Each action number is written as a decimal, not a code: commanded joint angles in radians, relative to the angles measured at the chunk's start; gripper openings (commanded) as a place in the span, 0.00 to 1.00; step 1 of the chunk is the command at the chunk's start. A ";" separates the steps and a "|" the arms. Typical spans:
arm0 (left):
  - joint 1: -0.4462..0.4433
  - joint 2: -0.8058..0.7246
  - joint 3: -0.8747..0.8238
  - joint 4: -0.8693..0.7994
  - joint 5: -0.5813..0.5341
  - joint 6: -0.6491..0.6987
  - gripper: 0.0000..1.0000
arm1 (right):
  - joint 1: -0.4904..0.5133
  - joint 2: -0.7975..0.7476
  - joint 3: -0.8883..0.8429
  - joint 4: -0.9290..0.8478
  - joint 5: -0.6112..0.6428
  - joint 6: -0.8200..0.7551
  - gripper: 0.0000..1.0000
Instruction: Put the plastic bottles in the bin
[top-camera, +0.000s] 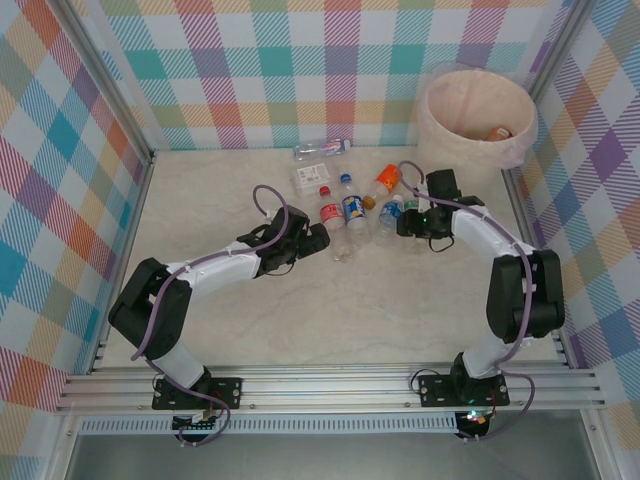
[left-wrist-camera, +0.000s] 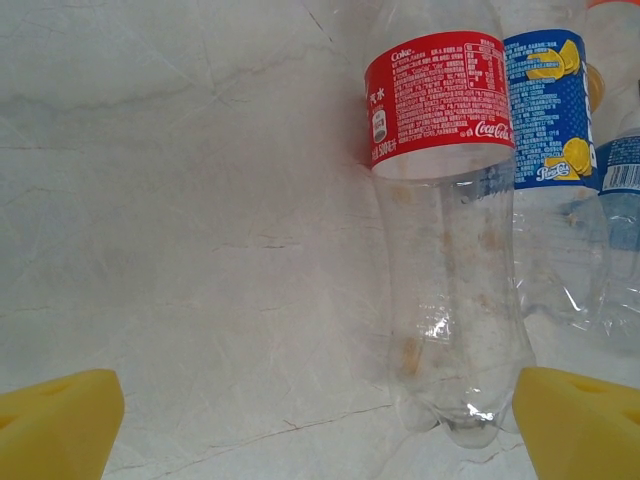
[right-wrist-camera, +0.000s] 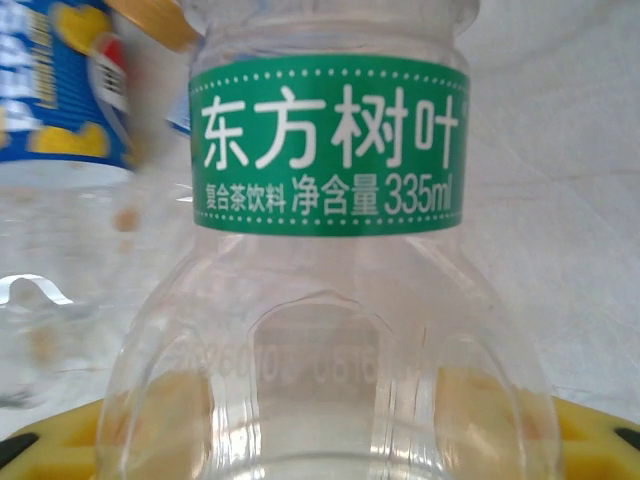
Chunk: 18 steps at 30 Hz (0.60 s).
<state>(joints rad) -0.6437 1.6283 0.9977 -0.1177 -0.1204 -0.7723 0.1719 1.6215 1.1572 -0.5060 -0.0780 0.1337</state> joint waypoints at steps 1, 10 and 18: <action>-0.006 -0.019 -0.011 0.008 -0.036 -0.025 1.00 | 0.008 -0.076 0.018 0.035 -0.108 0.011 0.49; -0.005 -0.048 -0.034 0.002 -0.055 -0.032 1.00 | 0.004 -0.170 0.167 0.139 -0.249 0.089 0.49; -0.005 -0.063 -0.051 0.057 0.007 0.005 1.00 | -0.037 -0.129 0.391 0.190 -0.094 0.142 0.49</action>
<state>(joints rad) -0.6437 1.5970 0.9577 -0.0975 -0.1379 -0.7921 0.1555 1.4803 1.4738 -0.3805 -0.2398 0.2409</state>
